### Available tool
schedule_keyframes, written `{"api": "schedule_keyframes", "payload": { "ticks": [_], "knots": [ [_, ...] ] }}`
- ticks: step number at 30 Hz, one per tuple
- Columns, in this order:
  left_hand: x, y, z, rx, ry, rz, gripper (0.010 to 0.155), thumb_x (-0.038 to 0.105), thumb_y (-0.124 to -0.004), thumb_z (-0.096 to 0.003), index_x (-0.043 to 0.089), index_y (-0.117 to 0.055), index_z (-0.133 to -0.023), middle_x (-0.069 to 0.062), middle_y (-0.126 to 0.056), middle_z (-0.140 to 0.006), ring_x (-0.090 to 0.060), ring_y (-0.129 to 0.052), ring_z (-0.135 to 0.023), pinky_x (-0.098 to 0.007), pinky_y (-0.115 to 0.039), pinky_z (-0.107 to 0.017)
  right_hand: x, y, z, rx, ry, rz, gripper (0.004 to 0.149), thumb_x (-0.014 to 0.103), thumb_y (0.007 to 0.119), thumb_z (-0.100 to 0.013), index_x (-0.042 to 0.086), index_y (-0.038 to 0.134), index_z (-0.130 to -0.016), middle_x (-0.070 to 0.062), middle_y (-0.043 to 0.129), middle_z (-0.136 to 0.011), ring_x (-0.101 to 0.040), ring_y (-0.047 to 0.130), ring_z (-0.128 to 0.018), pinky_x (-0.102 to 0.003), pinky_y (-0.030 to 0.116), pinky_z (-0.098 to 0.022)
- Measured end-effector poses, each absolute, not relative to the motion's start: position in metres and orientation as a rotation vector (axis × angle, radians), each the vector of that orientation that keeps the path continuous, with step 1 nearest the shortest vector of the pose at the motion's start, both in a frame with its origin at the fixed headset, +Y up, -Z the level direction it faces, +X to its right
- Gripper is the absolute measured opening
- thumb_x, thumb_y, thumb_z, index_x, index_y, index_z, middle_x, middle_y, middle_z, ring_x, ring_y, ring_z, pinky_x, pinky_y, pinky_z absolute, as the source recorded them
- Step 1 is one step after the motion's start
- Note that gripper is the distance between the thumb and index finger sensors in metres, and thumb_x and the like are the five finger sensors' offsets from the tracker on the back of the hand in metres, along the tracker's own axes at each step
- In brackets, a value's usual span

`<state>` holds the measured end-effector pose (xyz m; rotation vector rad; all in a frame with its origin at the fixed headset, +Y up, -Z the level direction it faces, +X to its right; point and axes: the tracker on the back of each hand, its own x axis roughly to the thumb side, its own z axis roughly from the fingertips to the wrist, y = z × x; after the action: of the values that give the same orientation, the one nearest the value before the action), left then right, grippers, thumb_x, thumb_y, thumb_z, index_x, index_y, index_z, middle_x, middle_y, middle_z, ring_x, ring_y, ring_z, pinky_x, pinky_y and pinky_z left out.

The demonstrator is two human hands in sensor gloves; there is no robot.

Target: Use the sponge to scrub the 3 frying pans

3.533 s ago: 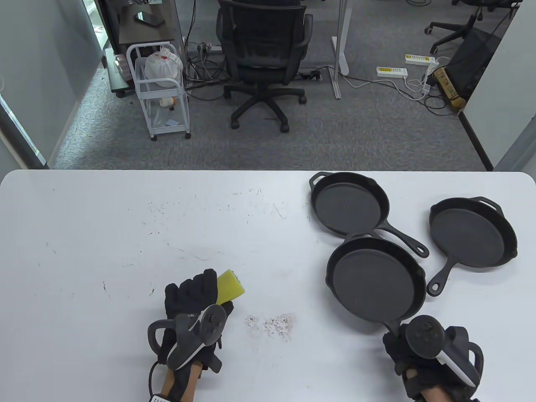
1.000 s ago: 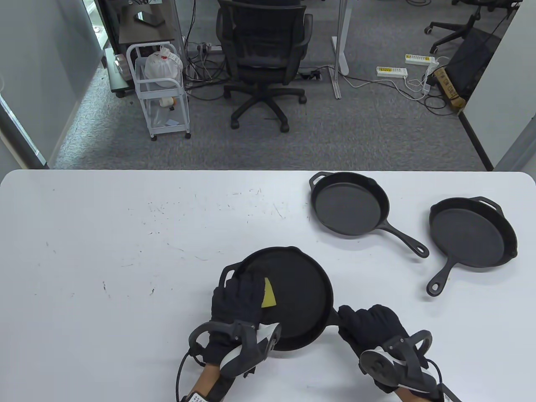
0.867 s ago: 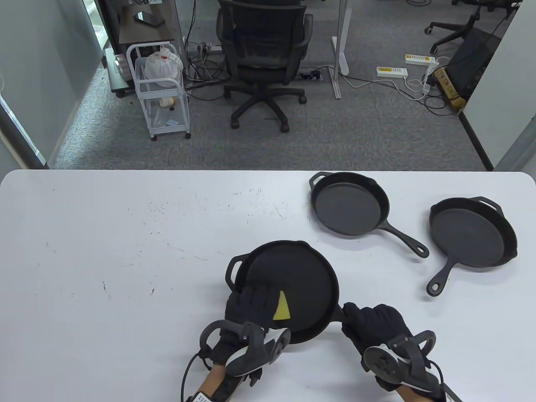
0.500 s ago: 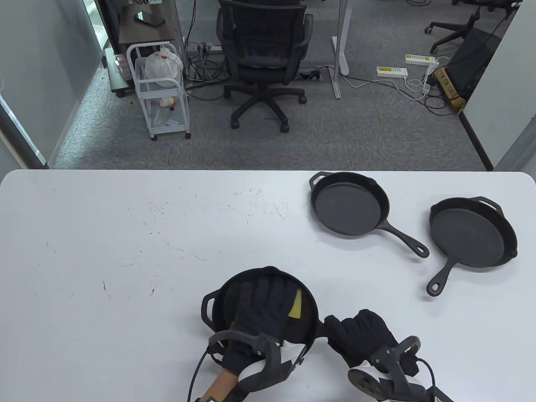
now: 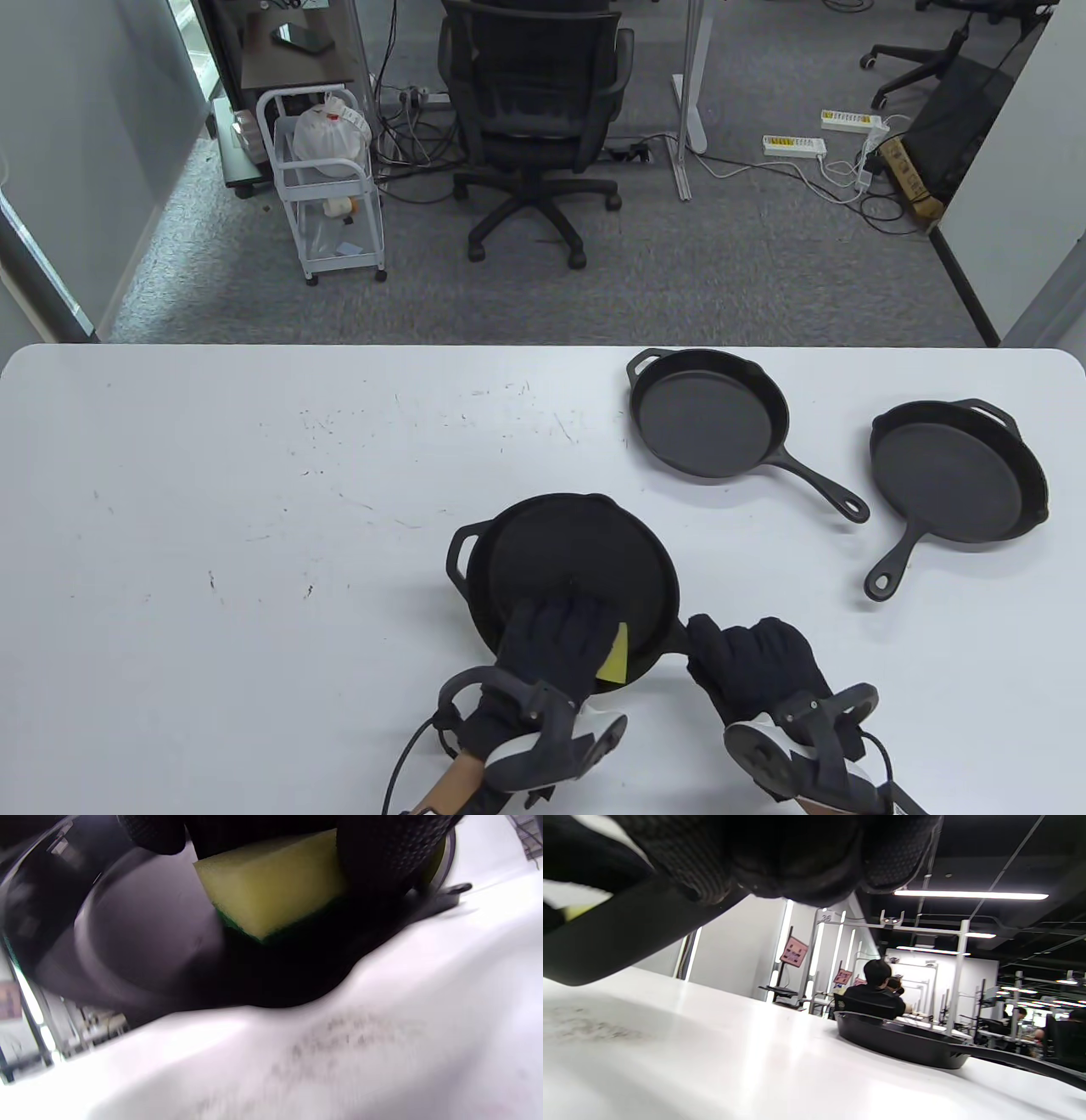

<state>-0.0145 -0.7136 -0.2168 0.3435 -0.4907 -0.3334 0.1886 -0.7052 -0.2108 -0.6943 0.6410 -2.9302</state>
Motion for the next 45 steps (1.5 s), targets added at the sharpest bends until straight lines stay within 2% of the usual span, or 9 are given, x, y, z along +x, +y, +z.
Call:
{"api": "schedule_keyframes", "payload": {
  "ticks": [5, 9, 16, 21, 27, 30, 34, 38, 45],
  "knots": [
    [-0.038, -0.698, -0.227, 0.448, -0.313, -0.266, 0.080, 0.049, -0.082, -0.0454, 0.031, -0.051, -0.117, -0.001, -0.063, -0.121, -0.032, -0.068, -0.110, -0.060, -0.056, -0.080, 0.178, -0.706, -0.202, -0.836, 0.661, -2.869, 0.056, 0.045, 0.096, -0.035, 0.024, 0.084, -0.085, 0.010, 0.101, -0.051, -0.016, 0.101, -0.031, -0.049, 0.084, -0.052],
    [-0.072, -0.695, -0.241, 0.378, -0.163, -0.204, 0.079, 0.047, -0.084, -0.0455, 0.027, -0.055, -0.116, -0.005, -0.067, -0.118, -0.030, -0.072, -0.105, -0.062, -0.056, -0.078, 0.182, -0.705, -0.202, -0.818, 0.667, -2.865, 0.056, 0.045, 0.097, -0.034, 0.024, 0.084, -0.085, 0.010, 0.101, -0.051, -0.016, 0.101, -0.031, -0.049, 0.084, -0.052],
    [-0.052, -0.717, -0.242, 0.154, -0.308, -0.270, 0.079, 0.049, -0.086, -0.0435, 0.027, -0.060, -0.115, -0.004, -0.074, -0.115, -0.032, -0.078, -0.101, -0.060, -0.062, -0.076, 0.198, -0.705, -0.213, -0.566, 0.685, -2.957, 0.056, 0.045, 0.096, -0.035, 0.023, 0.084, -0.086, 0.010, 0.102, -0.051, -0.016, 0.102, -0.030, -0.049, 0.085, -0.050],
    [-0.028, -0.716, -0.229, 0.250, -0.456, -0.226, 0.080, 0.051, -0.083, -0.0439, 0.031, -0.055, -0.116, -0.001, -0.065, -0.120, -0.030, -0.069, -0.108, -0.060, -0.056, -0.080, 0.189, -0.706, -0.212, -0.631, 0.705, -2.947, 0.056, 0.045, 0.095, -0.036, 0.023, 0.084, -0.086, 0.010, 0.102, -0.051, -0.015, 0.102, -0.030, -0.049, 0.086, -0.050],
    [-0.053, -0.698, -0.236, 0.381, -0.220, -0.195, 0.080, 0.050, -0.084, -0.0449, 0.028, -0.054, -0.116, -0.004, -0.067, -0.119, -0.033, -0.070, -0.107, -0.061, -0.055, -0.079, 0.178, -0.708, -0.203, -0.801, 0.743, -2.836, 0.056, 0.046, 0.096, -0.034, 0.025, 0.084, -0.085, 0.010, 0.102, -0.051, -0.016, 0.101, -0.031, -0.049, 0.084, -0.052],
    [-0.078, -0.693, -0.244, 0.372, -0.107, -0.180, 0.080, 0.050, -0.084, -0.0446, 0.027, -0.056, -0.116, -0.004, -0.072, -0.116, -0.029, -0.077, -0.101, -0.061, -0.057, -0.078, 0.178, -0.708, -0.201, -0.825, 0.742, -2.836, 0.056, 0.046, 0.096, -0.034, 0.025, 0.085, -0.085, 0.010, 0.102, -0.051, -0.016, 0.102, -0.031, -0.049, 0.084, -0.052],
    [-0.081, -0.702, -0.247, 0.274, -0.149, -0.179, 0.079, 0.048, -0.086, -0.0442, 0.026, -0.059, -0.115, -0.005, -0.074, -0.115, -0.031, -0.077, -0.101, -0.062, -0.057, -0.077, 0.183, -0.706, -0.204, -0.750, 0.779, -2.863, 0.055, 0.046, 0.097, -0.034, 0.025, 0.087, -0.084, 0.010, 0.103, -0.051, -0.017, 0.103, -0.029, -0.049, 0.085, -0.051],
    [-0.075, -0.704, -0.246, 0.256, -0.180, -0.197, 0.080, 0.050, -0.086, -0.0435, 0.027, -0.060, -0.115, -0.004, -0.074, -0.115, -0.031, -0.078, -0.101, -0.061, -0.059, -0.077, 0.194, -0.707, -0.212, -0.644, 0.769, -2.920, 0.055, 0.047, 0.097, -0.033, 0.025, 0.087, -0.083, 0.010, 0.104, -0.053, -0.016, 0.104, -0.027, -0.049, 0.086, -0.049],
    [-0.087, -0.687, -0.232, 0.475, -0.148, -0.030, 0.080, 0.049, -0.085, -0.0445, 0.025, -0.058, -0.116, -0.006, -0.072, -0.115, -0.033, -0.075, -0.102, -0.063, -0.056, -0.077, 0.226, -0.698, -0.227, -0.346, 0.775, -3.020, 0.056, 0.046, 0.096, -0.034, 0.030, 0.083, -0.087, 0.008, 0.097, -0.071, -0.011, 0.102, -0.029, -0.047, 0.087, -0.050]
  ]
}}
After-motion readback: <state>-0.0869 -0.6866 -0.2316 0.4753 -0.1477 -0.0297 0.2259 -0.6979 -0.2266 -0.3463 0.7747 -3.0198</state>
